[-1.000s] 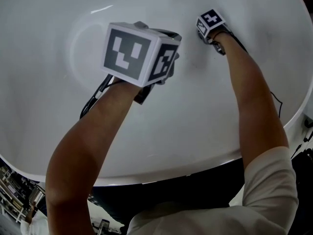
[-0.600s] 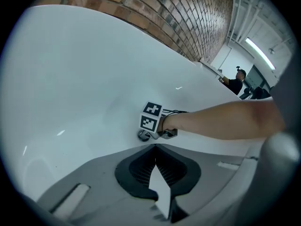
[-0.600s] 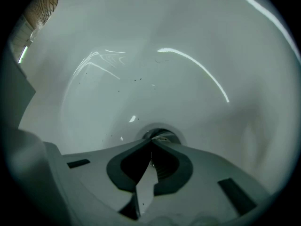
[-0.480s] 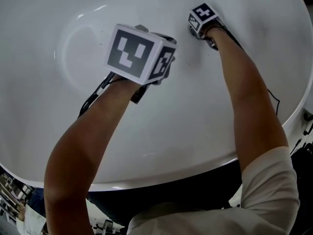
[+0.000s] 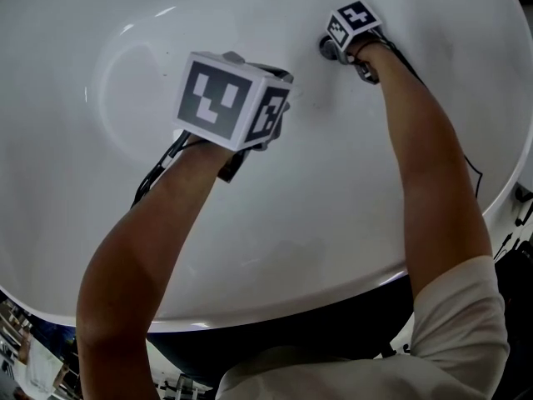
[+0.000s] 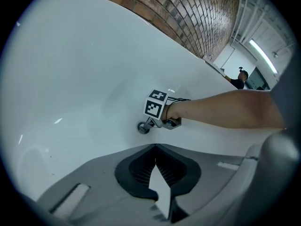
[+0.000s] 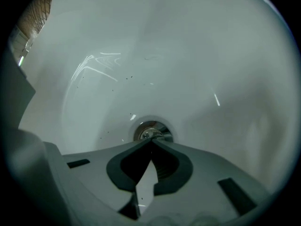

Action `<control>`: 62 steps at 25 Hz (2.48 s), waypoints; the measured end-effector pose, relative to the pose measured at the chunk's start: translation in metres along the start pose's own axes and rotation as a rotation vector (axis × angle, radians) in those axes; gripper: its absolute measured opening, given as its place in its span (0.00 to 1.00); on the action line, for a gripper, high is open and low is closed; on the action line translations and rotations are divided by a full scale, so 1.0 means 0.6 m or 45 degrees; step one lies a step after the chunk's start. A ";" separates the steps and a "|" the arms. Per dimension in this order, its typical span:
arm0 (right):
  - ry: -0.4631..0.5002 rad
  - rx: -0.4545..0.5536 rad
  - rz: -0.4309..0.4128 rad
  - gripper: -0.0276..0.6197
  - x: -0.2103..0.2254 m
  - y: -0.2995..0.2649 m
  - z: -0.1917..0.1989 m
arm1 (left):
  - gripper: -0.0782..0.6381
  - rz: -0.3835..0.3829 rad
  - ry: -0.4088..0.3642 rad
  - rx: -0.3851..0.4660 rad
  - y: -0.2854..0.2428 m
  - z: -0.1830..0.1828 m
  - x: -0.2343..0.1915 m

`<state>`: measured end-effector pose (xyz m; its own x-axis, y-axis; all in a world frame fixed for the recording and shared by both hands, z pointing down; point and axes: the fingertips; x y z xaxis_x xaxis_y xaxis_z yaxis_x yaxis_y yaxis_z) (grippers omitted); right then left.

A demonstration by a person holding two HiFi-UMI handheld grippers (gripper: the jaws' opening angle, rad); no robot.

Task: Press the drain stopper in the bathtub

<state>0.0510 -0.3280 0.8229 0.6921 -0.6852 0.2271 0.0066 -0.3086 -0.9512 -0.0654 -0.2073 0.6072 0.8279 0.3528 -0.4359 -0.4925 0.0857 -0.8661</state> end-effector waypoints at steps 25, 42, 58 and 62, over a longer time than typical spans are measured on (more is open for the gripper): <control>0.025 -0.015 0.085 0.07 0.001 0.014 -0.004 | 0.12 0.029 0.028 0.039 -0.002 0.003 0.001; 0.116 -0.041 0.252 0.07 -0.020 0.040 0.002 | 0.12 0.018 0.025 0.072 0.042 0.003 0.014; 0.147 -0.049 0.284 0.07 -0.012 0.084 0.006 | 0.12 0.016 0.006 0.095 0.059 -0.010 0.032; 0.163 -0.040 0.301 0.07 -0.018 0.114 0.010 | 0.12 0.013 0.000 0.111 0.075 -0.013 0.046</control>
<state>0.0485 -0.3379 0.7540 0.5751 -0.8177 0.0261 -0.1683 -0.1494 -0.9743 -0.0628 -0.2012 0.5543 0.8228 0.3544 -0.4443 -0.5221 0.1627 -0.8372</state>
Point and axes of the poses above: the fingertips, and each gripper's own axes: y backward along the fingers, x to its right, z out of its underside, and after that the axes turned 11 degrees about -x, right-handed
